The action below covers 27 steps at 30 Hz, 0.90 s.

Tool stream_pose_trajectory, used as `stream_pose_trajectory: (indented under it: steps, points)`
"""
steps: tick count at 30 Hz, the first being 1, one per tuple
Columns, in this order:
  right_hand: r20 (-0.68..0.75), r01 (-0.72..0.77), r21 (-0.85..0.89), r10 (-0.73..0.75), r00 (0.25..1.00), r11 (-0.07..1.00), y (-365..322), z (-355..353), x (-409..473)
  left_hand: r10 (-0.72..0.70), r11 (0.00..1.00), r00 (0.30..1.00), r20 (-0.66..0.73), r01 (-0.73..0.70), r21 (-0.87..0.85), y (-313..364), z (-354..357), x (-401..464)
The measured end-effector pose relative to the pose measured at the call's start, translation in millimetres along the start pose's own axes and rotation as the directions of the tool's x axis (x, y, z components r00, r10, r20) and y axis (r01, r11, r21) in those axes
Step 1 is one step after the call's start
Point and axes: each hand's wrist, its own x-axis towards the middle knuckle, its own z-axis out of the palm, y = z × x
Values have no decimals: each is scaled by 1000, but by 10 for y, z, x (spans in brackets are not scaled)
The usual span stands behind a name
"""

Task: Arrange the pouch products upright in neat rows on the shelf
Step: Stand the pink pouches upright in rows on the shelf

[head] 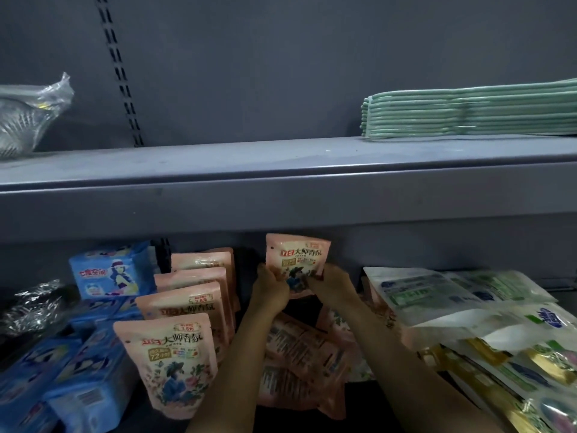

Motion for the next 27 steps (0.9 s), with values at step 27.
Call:
stream_pose_trajectory:
  steps: [27]
  points:
    - [61, -121, -72, 126, 990, 990, 129, 269, 12, 46, 977, 993, 111, -21, -213, -336, 87, 1]
